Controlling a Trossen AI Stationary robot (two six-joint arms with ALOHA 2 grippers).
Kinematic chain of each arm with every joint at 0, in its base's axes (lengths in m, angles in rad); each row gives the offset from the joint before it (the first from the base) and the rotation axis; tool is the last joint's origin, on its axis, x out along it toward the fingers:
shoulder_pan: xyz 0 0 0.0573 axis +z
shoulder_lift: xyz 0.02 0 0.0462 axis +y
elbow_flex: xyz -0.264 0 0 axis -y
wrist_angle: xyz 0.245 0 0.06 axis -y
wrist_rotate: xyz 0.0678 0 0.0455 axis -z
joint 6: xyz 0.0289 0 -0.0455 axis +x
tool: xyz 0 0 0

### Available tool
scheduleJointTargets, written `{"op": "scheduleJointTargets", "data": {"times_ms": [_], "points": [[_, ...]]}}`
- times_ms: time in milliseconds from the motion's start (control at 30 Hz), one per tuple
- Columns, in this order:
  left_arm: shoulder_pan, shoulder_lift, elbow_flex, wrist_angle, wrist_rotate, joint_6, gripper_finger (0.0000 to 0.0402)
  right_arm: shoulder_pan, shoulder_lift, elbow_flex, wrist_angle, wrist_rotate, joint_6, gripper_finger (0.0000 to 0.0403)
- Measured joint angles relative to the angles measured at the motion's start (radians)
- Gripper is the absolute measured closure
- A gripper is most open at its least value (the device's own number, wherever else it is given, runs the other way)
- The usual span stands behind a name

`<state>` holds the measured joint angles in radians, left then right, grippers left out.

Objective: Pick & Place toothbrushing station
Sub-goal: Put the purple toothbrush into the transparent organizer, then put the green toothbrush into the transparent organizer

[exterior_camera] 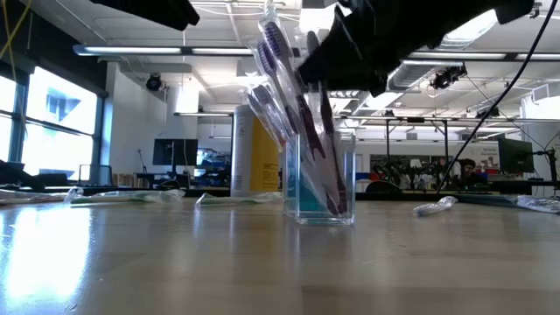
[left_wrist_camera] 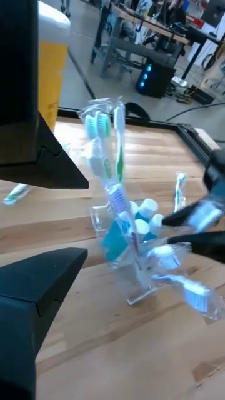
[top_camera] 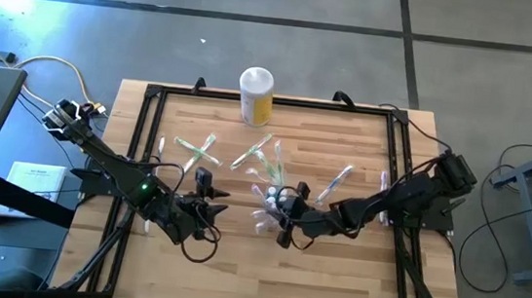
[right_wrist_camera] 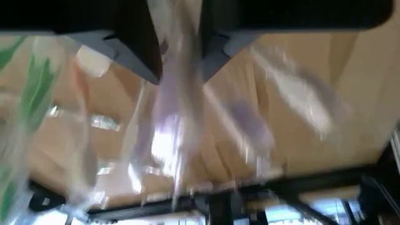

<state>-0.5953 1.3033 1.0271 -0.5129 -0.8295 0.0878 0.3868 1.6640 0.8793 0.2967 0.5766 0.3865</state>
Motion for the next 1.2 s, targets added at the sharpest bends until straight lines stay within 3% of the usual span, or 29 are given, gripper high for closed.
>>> {"op": "scheduleJointTargets", "data": {"times_ms": [400, 667, 800, 1000, 1200], "points": [[0.04, 0.0, 0.0, -0.153, -0.014, -0.07, 0.0244, 0.01, -0.088, 0.001, 0.004, 0.0, -0.09, 0.0163], [0.253, -0.003, 0.0, -0.41, -0.001, -0.276, 0.0232, 0.059, -0.174, 0.001, 0.005, 0.002, -0.132, 0.0145], [0.405, -0.003, 0.0, -0.392, 0.165, -0.218, 0.0229, 0.084, -0.191, 0.002, 0.007, 0.026, -0.142, 0.015], [0.654, -0.004, -0.046, -0.161, 0.505, 0.115, 0.0229, 0.105, -0.189, 0.002, 0.001, 0.045, -0.156, 0.0151], [0.889, -0.004, -0.116, 0.097, 0.824, 0.151, 0.0229, 0.105, -0.189, 0.002, -0.011, 0.045, -0.156, 0.0151]]}}
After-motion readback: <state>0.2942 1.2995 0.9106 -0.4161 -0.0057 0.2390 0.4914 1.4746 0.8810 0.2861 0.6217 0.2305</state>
